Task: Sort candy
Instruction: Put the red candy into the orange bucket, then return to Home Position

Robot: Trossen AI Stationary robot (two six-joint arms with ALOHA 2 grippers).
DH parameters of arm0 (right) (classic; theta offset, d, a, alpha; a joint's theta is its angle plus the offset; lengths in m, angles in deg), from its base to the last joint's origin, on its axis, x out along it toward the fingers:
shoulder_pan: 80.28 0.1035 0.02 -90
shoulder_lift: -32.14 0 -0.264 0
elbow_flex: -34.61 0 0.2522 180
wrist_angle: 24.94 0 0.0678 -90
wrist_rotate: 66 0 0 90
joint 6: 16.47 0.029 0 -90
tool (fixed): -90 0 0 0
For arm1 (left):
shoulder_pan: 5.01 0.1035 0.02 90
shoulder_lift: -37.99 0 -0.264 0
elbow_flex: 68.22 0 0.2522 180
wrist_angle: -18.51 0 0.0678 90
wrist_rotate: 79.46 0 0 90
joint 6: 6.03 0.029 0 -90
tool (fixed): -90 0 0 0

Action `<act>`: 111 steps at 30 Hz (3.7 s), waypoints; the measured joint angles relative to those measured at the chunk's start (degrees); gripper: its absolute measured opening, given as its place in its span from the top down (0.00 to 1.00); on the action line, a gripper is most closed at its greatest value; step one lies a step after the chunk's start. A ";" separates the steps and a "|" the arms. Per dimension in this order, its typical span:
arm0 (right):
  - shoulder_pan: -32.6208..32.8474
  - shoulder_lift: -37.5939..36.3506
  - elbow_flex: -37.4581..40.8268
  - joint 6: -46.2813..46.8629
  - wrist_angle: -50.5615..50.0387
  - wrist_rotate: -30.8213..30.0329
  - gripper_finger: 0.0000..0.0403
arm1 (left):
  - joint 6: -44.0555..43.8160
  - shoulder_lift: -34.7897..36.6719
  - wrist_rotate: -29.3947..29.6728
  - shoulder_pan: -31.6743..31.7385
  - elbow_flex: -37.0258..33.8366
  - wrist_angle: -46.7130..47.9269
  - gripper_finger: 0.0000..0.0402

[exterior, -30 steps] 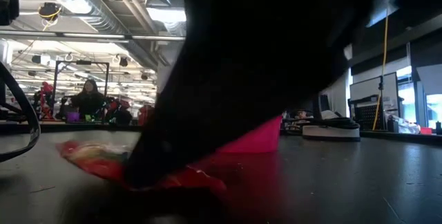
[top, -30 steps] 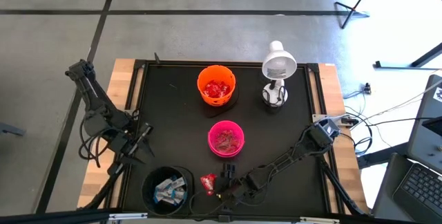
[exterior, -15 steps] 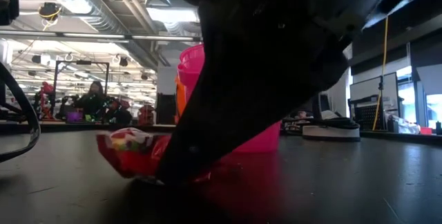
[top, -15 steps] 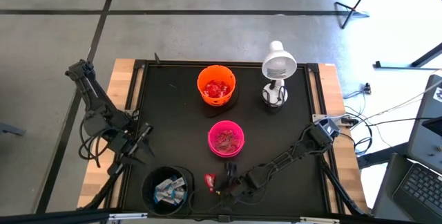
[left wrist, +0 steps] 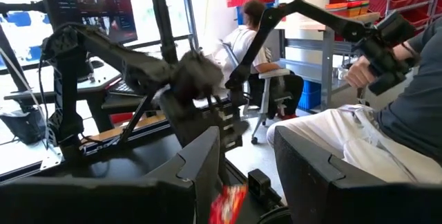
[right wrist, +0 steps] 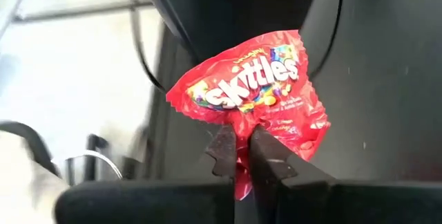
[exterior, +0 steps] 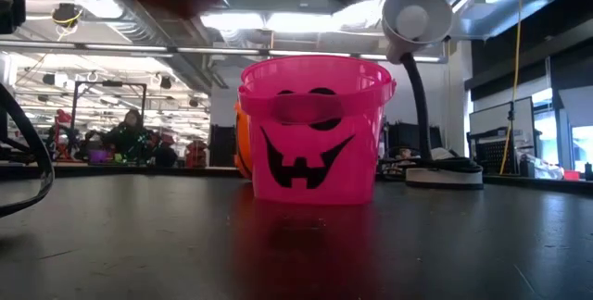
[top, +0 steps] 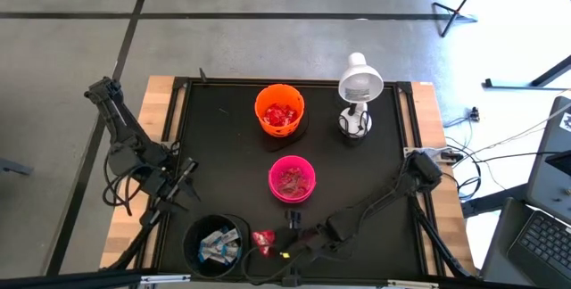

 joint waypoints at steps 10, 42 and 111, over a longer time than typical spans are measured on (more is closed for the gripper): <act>-0.04 -6.85 -0.16 -6.11 0.69 -0.56 0.98 | -0.06 -0.02 0.02 0.00 0.00 0.00 0.67; -35.24 -22.31 9.27 -16.81 -1.02 8.80 0.95 | 0.59 -3.18 8.75 0.12 -0.04 3.60 0.67; -15.51 -83.60 68.20 -21.49 27.17 -3.12 0.82 | 0.22 39.19 0.16 27.67 -13.09 15.26 0.67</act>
